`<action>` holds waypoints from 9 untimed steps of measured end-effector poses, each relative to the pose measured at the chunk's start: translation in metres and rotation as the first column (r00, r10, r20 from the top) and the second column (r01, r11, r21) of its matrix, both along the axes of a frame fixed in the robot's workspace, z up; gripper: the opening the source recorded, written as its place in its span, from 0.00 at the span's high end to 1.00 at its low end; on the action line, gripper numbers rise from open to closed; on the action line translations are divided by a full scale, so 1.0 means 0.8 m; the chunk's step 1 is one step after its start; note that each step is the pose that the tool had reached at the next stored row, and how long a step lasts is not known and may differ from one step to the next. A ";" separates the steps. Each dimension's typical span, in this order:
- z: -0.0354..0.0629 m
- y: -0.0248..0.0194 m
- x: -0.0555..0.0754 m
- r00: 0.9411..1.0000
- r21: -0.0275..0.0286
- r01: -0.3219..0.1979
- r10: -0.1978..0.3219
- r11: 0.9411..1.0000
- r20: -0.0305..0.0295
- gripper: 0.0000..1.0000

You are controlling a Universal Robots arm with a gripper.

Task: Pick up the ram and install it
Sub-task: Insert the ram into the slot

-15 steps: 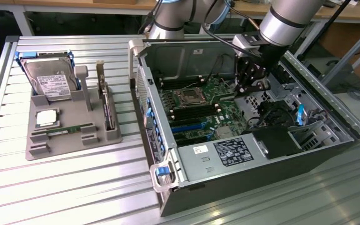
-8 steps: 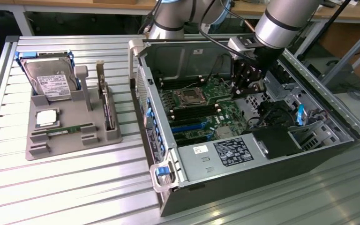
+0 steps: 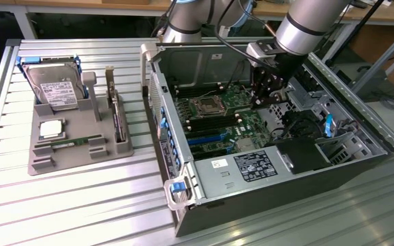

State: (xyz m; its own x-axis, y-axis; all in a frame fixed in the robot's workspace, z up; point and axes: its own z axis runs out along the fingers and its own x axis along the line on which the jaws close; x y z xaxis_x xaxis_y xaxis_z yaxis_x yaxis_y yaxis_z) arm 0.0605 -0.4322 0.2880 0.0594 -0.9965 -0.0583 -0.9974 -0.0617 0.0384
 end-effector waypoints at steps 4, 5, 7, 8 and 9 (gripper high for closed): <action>-0.003 0.0000 0.000 1.000 0.000 0.000 0.000 1.000 0.000 0.88; -0.004 0.0000 -0.001 1.000 0.000 0.000 0.000 1.000 0.000 0.88; -0.008 0.0000 -0.005 1.000 0.000 0.000 0.000 1.000 0.000 0.88; -0.009 0.0000 -0.006 1.000 0.000 0.000 0.000 1.000 0.000 0.88; -0.010 0.0000 -0.009 1.000 0.000 0.000 0.000 1.000 0.000 0.88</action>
